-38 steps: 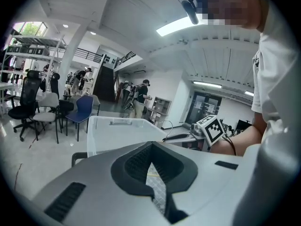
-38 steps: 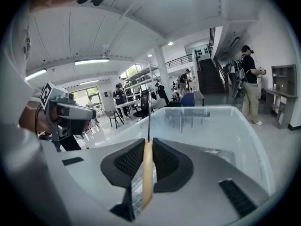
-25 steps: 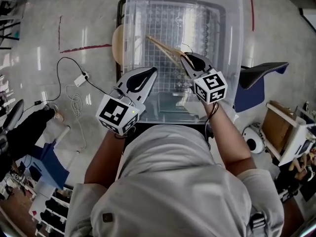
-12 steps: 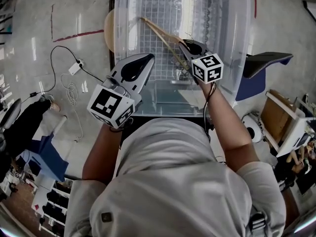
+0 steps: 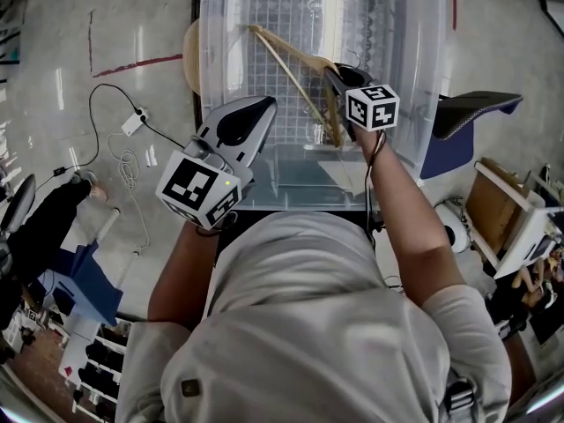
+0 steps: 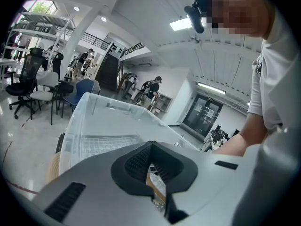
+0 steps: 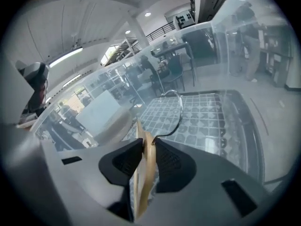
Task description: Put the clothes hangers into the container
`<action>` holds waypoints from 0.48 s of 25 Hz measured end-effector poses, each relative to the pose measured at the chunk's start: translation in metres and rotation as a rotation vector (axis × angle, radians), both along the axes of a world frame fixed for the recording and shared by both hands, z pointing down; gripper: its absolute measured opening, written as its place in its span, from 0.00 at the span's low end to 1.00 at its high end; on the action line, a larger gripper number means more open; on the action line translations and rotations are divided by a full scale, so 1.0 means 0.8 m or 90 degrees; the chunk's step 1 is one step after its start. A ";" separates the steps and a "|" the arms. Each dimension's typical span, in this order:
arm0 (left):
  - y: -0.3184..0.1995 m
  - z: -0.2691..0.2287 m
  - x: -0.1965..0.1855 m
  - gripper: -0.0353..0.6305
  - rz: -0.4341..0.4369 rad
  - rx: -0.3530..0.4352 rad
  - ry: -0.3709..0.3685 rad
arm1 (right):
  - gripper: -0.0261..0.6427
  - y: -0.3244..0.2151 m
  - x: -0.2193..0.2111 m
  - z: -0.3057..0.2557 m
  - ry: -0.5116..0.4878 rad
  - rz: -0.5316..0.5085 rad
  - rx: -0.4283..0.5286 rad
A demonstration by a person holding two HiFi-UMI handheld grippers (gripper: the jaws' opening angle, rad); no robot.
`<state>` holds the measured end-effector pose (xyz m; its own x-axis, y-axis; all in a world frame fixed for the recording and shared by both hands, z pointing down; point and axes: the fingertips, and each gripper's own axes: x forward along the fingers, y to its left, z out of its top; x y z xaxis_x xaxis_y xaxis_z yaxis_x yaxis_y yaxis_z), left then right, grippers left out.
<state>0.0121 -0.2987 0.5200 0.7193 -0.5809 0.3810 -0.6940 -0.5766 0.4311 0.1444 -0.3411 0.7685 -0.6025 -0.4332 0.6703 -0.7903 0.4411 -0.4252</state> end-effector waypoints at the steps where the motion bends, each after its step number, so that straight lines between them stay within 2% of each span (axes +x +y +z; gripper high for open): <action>1: -0.001 -0.001 0.001 0.08 -0.001 -0.002 0.001 | 0.18 -0.005 0.006 0.007 -0.001 0.012 -0.010; 9: -0.007 0.012 0.008 0.08 0.009 -0.006 -0.005 | 0.26 -0.030 0.035 0.062 0.014 0.077 -0.056; 12: -0.010 0.017 0.007 0.08 0.007 -0.009 -0.011 | 0.32 -0.033 0.052 0.085 0.061 0.088 -0.070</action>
